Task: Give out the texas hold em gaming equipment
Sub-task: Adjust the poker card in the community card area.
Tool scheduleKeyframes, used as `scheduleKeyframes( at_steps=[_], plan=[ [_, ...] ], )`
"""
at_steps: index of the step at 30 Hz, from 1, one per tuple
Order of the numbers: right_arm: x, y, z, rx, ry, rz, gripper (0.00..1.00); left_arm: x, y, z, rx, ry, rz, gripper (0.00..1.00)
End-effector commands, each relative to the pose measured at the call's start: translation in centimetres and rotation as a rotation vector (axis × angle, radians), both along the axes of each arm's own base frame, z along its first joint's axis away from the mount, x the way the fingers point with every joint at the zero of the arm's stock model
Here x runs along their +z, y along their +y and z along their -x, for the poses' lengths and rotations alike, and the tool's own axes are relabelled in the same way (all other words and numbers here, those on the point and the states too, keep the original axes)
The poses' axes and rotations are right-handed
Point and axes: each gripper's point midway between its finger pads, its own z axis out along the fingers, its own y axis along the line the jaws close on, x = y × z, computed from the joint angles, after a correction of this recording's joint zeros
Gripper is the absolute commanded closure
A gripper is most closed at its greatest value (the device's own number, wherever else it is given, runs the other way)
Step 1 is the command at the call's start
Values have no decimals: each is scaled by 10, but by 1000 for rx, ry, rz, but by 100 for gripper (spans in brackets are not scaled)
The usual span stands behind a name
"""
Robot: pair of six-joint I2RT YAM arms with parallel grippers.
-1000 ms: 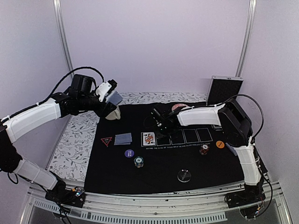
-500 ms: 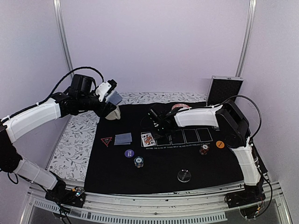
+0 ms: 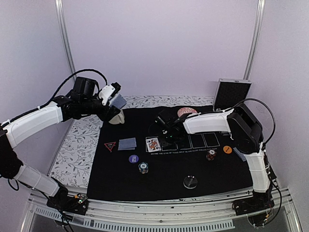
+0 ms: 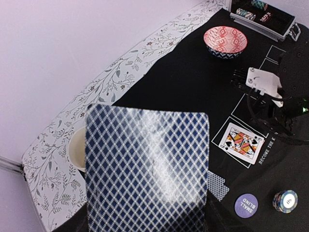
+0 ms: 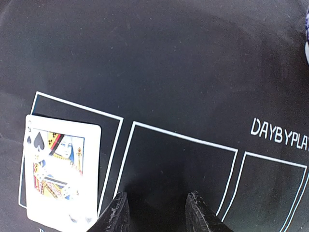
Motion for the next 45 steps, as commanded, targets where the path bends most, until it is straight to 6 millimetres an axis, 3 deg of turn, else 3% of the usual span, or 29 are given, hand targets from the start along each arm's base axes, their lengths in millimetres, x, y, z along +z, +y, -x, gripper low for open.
scheduleKeyframes(
  at_steps=[1,14,19,23,26,28,31,37,45],
  plan=[
    [-2,8,22,15,32,-6,58,21,2,-3,0,-45,31,39],
    [-2,23,50,34,80,-36,58,22,2,-2,-2,-48,31,39],
    [5,19,43,16,40,-18,57,23,2,-2,-3,-48,34,39],
    [28,16,32,24,-14,-15,57,22,2,-2,-3,-47,33,39],
    [54,36,36,178,-57,-84,53,24,2,-1,-5,-50,35,39],
    [64,57,55,388,-46,-141,49,24,2,-1,-6,-51,38,39],
    [71,72,72,594,-76,-147,45,23,2,-1,-5,-50,35,39],
    [43,74,58,662,-91,2,34,22,2,-1,-8,-48,32,39],
    [10,75,56,708,-73,61,29,20,2,-2,-6,-44,28,39]
  ],
)
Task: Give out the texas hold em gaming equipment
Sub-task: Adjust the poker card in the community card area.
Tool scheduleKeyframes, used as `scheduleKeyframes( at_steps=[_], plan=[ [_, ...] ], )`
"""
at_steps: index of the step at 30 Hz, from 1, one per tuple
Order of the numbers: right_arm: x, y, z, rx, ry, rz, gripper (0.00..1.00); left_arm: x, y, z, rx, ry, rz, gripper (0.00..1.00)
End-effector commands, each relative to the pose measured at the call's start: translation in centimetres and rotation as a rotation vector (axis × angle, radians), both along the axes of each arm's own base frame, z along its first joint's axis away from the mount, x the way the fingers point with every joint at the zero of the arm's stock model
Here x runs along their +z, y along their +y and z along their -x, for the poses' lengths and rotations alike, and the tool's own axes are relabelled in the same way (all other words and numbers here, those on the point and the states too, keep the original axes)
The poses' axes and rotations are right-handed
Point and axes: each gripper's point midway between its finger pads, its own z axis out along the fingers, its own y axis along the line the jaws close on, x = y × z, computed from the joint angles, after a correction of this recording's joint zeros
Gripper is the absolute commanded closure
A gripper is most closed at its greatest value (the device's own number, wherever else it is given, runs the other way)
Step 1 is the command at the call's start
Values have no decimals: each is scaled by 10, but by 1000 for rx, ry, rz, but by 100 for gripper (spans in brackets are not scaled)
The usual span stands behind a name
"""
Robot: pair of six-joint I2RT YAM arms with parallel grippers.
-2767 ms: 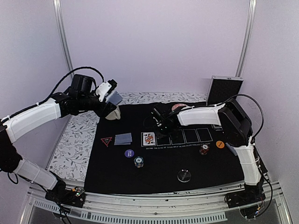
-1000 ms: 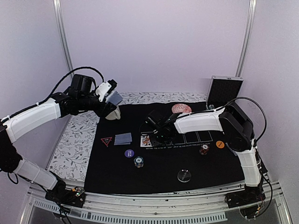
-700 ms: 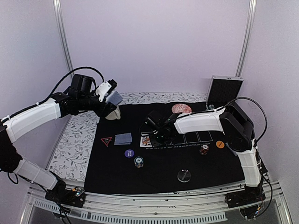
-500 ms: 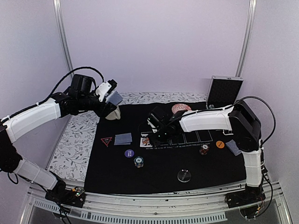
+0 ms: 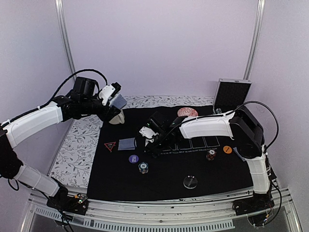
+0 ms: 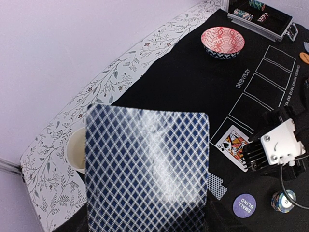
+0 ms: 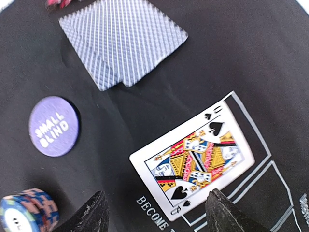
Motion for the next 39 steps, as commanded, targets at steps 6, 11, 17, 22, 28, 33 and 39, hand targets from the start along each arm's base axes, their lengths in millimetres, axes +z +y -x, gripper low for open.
scheduleKeyframes(
  at_steps=[6,11,17,22,28,33,39],
  plan=[
    [-28,-10,-18,-8,-40,90,30,20,4,-3,5,-49,20,39],
    [-25,-21,-38,-89,-70,101,32,20,4,-3,6,-49,19,39],
    [-22,-23,-40,-81,-84,111,32,19,5,-4,9,-47,17,39],
    [-24,-20,-35,-61,-53,101,32,17,5,-4,8,-45,14,39],
    [0,9,-8,55,7,-21,31,17,6,-4,11,-45,13,39],
    [57,38,-22,49,-20,-239,24,19,6,-4,10,-50,15,39],
    [50,28,-74,-253,-91,-248,17,22,7,-4,15,-55,20,39]
  ],
)
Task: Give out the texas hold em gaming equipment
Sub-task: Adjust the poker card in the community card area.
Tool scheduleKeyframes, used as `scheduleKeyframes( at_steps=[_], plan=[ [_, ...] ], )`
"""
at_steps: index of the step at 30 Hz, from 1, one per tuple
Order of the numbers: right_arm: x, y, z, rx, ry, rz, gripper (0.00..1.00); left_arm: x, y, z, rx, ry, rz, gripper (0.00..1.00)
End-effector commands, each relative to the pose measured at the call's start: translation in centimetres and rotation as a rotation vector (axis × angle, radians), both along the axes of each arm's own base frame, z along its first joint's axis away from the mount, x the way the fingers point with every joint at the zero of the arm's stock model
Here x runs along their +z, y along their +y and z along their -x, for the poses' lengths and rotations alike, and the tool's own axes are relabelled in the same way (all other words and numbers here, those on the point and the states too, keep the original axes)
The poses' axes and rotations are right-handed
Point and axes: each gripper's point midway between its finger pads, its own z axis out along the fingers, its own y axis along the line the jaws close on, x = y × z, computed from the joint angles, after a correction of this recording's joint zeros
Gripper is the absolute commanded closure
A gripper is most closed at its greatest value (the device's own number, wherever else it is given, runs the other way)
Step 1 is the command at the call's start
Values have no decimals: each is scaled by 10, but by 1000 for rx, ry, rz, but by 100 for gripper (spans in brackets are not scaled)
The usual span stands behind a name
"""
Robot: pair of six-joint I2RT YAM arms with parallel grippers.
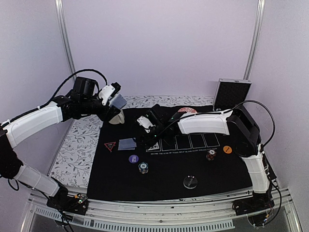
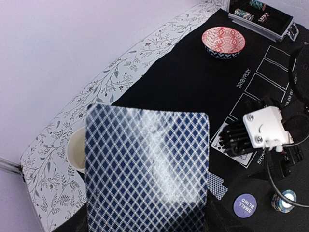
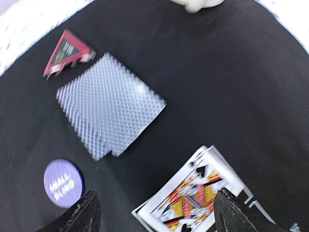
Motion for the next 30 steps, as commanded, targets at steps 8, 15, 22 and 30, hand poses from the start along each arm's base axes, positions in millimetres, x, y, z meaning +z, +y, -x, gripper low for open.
scheduleKeyframes(
  at_steps=[8,15,22,30],
  plan=[
    [-11,-4,-71,-369,-92,-15,19,22,6,-3,13,-54,22,39],
    [-41,-7,-71,-362,-80,55,20,22,6,-3,12,-53,21,39],
    [-50,-30,-69,-422,-90,132,22,21,7,-4,15,-51,22,39],
    [-39,-38,-73,-477,-109,131,24,20,7,-5,14,-48,23,39]
  ],
)
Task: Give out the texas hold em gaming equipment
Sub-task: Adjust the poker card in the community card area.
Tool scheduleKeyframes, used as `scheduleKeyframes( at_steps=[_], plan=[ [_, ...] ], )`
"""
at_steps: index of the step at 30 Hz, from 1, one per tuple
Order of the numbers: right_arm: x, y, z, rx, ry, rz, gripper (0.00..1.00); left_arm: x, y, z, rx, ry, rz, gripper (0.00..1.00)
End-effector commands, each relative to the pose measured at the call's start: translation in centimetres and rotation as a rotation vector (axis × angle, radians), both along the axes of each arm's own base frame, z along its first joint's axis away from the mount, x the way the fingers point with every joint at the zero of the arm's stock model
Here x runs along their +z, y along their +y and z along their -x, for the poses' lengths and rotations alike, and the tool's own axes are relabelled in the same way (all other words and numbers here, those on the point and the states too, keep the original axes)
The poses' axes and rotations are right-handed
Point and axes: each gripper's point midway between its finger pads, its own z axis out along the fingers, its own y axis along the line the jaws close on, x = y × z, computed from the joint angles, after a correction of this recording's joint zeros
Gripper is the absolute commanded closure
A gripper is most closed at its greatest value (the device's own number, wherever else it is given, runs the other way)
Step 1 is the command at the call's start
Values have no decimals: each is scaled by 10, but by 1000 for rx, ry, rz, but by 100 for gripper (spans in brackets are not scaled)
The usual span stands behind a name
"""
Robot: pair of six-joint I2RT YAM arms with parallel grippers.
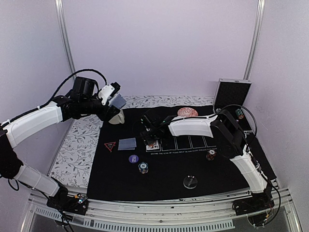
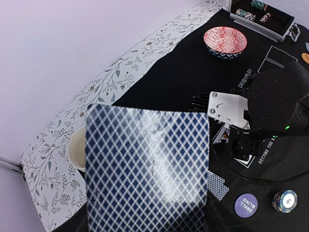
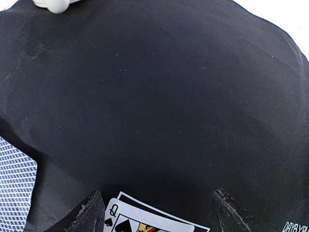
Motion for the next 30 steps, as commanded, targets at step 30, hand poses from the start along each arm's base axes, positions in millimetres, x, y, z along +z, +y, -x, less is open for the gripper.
scheduleKeyframes(
  at_steps=[30],
  plan=[
    [263,-28,45,318,-86,-570,1,22,-24,29,-219,-37,73,41]
  ],
)
